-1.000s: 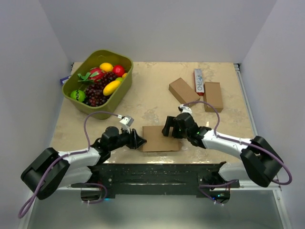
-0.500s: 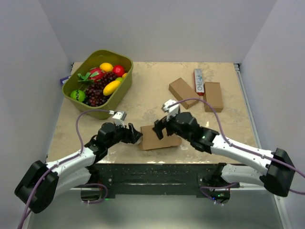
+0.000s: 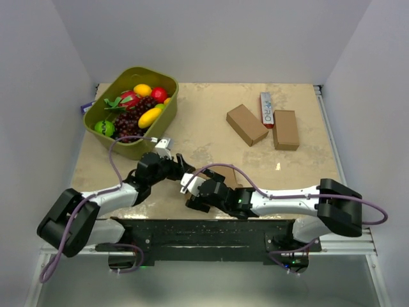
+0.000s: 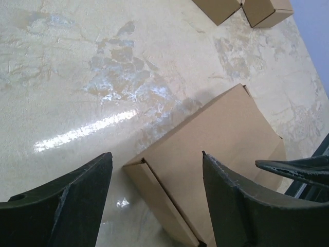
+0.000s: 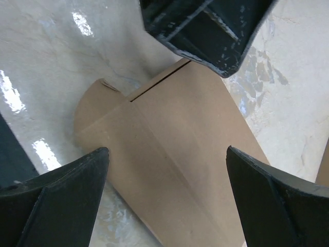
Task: Fold the paper box
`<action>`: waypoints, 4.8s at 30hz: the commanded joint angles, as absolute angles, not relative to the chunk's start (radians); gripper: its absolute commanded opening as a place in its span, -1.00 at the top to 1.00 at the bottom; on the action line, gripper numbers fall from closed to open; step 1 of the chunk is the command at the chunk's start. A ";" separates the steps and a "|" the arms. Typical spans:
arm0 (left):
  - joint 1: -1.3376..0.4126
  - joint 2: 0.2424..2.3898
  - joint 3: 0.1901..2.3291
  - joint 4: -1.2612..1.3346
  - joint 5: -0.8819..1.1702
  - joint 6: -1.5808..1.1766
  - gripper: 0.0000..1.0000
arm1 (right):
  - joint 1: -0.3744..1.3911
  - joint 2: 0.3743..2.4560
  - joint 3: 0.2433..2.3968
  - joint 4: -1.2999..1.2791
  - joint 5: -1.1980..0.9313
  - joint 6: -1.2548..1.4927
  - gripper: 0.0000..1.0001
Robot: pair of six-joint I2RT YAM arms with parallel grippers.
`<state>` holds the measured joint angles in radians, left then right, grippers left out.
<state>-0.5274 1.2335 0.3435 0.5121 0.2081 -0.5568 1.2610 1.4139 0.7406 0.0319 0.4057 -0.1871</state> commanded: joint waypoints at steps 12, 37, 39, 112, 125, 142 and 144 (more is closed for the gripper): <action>-0.483 1.492 0.465 0.721 0.374 -0.540 -0.40 | 1.377 1.440 0.816 0.029 0.448 -0.232 -0.98; -0.483 1.565 0.436 0.791 0.554 -0.523 -0.06 | 1.385 1.652 0.781 0.288 0.696 -0.310 -0.45; -0.483 1.569 0.425 0.811 0.574 -0.532 -0.04 | 1.384 1.667 0.778 0.296 0.701 -0.313 -0.43; -0.428 1.148 0.469 0.367 0.359 -0.515 -0.58 | 0.732 1.189 0.760 -0.253 0.226 0.523 -0.93; -0.423 0.968 0.420 0.200 0.298 -0.526 -0.75 | 0.485 1.203 0.565 -0.054 -0.103 0.618 -0.91; -0.422 0.999 0.380 0.242 0.327 -0.532 -0.74 | 0.474 1.186 0.377 0.109 -0.106 0.739 0.26; -0.422 1.006 0.376 0.264 0.344 -0.537 -0.75 | 0.471 1.181 0.367 0.107 -0.103 0.741 0.41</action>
<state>-0.4297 0.9924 0.3870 0.1905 0.3069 -0.5236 0.4767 1.1847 0.4057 0.1242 -0.1478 0.7273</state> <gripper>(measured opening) 0.872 0.370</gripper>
